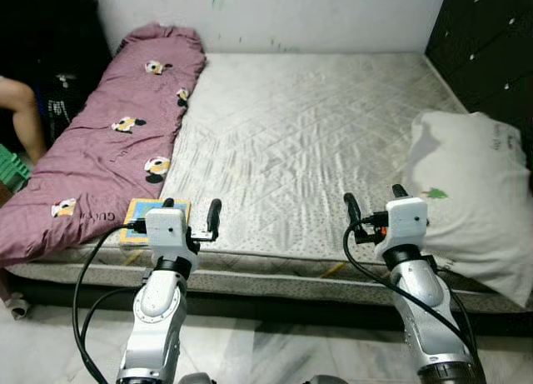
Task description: Clean up the room
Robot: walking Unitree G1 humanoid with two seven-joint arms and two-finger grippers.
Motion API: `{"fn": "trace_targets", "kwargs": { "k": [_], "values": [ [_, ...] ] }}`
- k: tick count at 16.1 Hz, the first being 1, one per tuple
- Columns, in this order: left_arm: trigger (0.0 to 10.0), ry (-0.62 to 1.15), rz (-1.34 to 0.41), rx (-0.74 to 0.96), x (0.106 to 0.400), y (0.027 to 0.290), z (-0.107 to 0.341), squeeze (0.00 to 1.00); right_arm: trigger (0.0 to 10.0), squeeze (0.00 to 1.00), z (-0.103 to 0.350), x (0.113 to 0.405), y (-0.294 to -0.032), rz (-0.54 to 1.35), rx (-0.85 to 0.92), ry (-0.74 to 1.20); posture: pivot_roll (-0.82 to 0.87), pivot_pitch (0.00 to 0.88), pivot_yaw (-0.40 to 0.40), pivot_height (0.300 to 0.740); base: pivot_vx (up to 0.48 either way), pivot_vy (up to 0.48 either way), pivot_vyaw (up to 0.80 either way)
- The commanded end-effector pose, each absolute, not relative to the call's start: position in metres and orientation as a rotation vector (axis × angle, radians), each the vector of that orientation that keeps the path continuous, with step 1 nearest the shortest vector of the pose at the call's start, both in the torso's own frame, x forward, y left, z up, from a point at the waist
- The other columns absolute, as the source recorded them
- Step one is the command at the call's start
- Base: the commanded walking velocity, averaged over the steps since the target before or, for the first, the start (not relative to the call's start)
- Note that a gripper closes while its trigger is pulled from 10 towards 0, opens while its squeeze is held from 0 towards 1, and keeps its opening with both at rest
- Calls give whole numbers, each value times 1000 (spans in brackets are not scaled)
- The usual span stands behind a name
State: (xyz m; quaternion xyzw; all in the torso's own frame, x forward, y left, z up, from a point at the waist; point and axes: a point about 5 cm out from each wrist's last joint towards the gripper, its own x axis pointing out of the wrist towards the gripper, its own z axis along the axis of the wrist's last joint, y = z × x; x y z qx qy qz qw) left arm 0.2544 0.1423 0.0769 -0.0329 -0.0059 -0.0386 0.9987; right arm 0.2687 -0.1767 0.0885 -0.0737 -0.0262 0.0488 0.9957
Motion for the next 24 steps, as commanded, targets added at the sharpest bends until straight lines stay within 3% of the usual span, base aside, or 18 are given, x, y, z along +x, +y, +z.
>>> {"fn": "trace_targets", "kwargs": {
  "k": [1, 24],
  "values": [
    [10000, -26, -72, -67, 254, 149, 80, 0, 10000, 0, 91, 270, -172, 111, -135, -65, -46, 0, 2, 740, 0, 0, 0],
    [10000, -28, -66, -59, 257, 152, 83, 0, 10000, 0, 92, 272, -175, 106, -124, -63, -35, 5, 1, 740, 275, 0, 0]
  ]
}}
